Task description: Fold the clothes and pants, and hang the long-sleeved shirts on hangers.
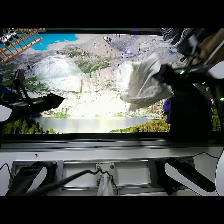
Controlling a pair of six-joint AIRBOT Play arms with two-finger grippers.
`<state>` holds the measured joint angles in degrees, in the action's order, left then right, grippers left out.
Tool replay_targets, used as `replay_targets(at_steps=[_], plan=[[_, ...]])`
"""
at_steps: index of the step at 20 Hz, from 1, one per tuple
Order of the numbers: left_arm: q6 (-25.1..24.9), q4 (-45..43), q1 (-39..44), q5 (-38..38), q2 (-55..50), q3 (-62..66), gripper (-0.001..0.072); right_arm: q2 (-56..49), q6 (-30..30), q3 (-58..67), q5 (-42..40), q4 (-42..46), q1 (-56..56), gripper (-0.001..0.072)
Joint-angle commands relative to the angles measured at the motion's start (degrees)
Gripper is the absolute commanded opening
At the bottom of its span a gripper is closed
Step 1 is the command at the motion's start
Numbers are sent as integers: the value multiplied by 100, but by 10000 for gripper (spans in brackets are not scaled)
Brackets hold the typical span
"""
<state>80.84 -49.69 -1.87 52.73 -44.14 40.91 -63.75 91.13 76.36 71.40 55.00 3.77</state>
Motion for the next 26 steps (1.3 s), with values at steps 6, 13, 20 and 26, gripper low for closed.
replay_targets(at_steps=[6, 13, 20, 26], plan=[[-24, 170, 299, -26, -2, -2, 242, -485, 625, 1436, 234, 1071, 216, 18], [-24, 166, 295, -192, -9, -2, 242, -1399, 879, 1436, -1475, 330, 1012, 18], [-24, 170, 295, -931, -9, -2, 241, -2020, 525, 1742, -2465, 162, 1644, 17], [-24, 170, 295, -1014, -9, -2, 241, -2638, -820, 2479, -2855, -1467, 2326, 18]])
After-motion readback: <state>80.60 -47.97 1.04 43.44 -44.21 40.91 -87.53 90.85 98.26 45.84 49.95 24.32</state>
